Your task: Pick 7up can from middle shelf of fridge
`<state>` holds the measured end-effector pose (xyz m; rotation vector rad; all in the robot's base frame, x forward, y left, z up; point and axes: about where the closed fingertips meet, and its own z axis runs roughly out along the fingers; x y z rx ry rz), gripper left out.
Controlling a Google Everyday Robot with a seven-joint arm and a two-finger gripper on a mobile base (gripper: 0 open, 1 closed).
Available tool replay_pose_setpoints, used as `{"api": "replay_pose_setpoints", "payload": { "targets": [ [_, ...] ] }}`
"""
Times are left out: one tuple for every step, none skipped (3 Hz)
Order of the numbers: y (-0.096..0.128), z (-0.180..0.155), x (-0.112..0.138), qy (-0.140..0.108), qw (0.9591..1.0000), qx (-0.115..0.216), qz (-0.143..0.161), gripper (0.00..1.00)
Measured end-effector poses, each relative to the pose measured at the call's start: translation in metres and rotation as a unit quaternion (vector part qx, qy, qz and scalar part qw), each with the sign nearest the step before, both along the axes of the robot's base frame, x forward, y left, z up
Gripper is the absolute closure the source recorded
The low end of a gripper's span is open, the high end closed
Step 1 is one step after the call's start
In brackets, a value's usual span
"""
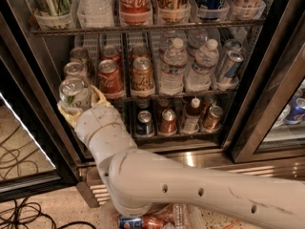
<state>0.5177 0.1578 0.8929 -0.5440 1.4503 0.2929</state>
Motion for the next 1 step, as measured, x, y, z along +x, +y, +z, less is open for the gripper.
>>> {"api": "replay_pose_setpoints", "payload": {
  "targets": [
    [0.0012, -0.0069, -0.0193, 0.018, 0.9998, -0.001, -0.003, 1.0]
  ]
}}
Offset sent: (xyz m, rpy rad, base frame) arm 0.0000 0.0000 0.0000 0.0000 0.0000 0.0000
